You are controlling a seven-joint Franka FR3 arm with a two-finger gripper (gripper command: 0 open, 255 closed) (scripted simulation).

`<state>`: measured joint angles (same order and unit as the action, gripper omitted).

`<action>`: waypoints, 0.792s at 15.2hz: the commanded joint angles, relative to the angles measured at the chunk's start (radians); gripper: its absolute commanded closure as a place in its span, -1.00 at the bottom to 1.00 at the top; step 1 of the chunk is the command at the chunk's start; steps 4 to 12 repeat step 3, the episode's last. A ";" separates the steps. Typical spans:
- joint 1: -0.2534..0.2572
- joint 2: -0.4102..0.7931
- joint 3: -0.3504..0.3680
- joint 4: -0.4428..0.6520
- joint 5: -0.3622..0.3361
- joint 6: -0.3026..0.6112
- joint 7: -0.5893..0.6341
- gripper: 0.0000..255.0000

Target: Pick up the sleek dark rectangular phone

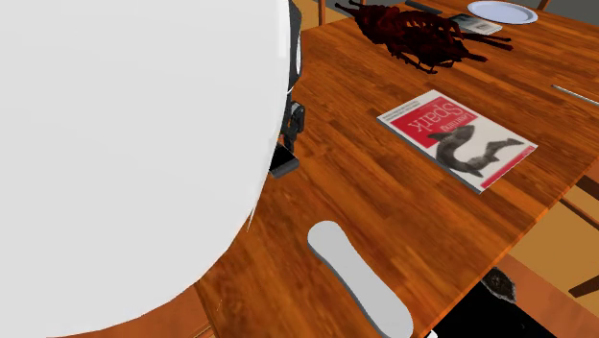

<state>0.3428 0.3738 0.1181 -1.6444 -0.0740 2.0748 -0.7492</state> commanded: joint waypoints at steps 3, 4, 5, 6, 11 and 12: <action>0.000 -0.009 0.001 0.016 0.002 -0.025 -0.001 1.00; 0.000 -0.009 0.001 0.016 0.002 -0.025 -0.001 1.00; 0.000 -0.009 0.001 0.016 0.002 -0.025 -0.001 1.00; 0.000 -0.009 0.001 0.016 0.002 -0.025 -0.001 1.00; 0.000 -0.009 0.001 0.016 0.002 -0.025 -0.001 1.00; 0.000 -0.009 0.001 0.016 0.002 -0.025 -0.001 1.00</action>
